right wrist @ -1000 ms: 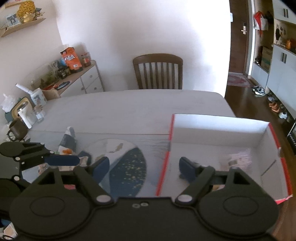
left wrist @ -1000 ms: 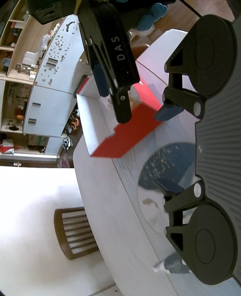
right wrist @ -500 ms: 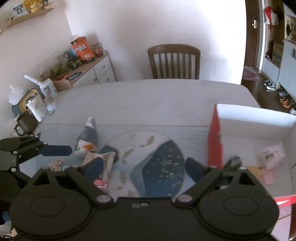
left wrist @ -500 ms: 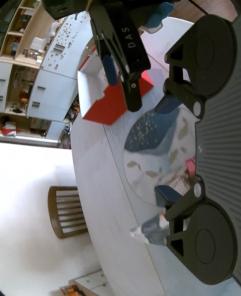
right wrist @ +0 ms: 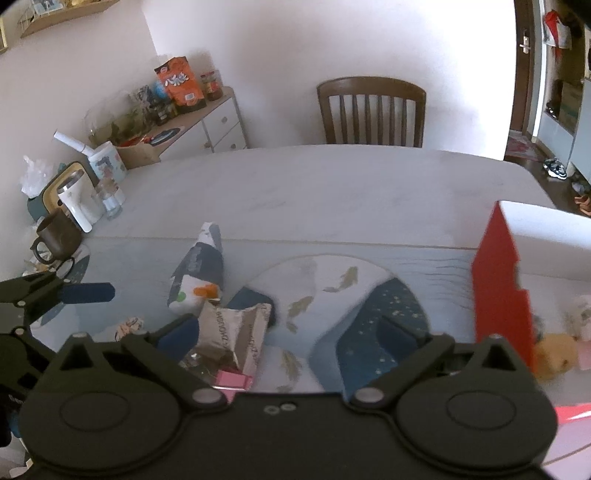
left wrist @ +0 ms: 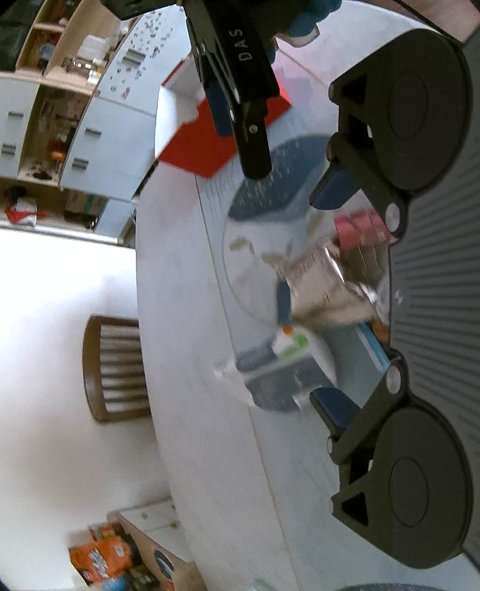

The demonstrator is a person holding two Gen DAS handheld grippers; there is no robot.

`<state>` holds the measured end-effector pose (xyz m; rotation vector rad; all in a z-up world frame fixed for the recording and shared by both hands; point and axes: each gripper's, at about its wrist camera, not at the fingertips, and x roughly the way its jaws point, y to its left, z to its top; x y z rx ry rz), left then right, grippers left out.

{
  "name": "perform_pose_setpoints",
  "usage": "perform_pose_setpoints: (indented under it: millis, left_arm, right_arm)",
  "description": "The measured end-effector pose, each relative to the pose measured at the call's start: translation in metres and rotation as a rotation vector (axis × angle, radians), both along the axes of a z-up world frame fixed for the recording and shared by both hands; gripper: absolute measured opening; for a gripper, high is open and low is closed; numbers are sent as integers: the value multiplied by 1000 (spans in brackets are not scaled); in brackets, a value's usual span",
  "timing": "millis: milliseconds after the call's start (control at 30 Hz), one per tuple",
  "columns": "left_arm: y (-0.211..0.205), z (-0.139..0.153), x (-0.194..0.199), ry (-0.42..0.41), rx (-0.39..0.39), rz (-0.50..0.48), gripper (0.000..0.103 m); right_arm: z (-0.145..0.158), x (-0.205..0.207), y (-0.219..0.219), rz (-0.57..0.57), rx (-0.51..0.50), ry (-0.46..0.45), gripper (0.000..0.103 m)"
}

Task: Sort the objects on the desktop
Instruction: 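Move both tools back toward the remaining items on the table, then grasp the bunny-face plush with the left tool while the right tool grasps the silver foil bag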

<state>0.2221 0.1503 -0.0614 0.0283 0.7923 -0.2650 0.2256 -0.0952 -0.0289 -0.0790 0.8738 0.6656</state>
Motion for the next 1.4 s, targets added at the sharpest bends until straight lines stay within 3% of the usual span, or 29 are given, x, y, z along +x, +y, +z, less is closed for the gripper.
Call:
perform_pose_setpoints:
  millis: [467,1067,1400]
  left_arm:
    - [77,-45,4,125,33,138,103]
    - [87,-76,16,219,39,131,103]
    - [87,-80,16,194,60,123,98]
  right_arm:
    - [-37,5,58,19,-75,45,103]
    - [-75,19,103,-1,-146,125,103]
    - [-87,17,110,15,-170,149,99]
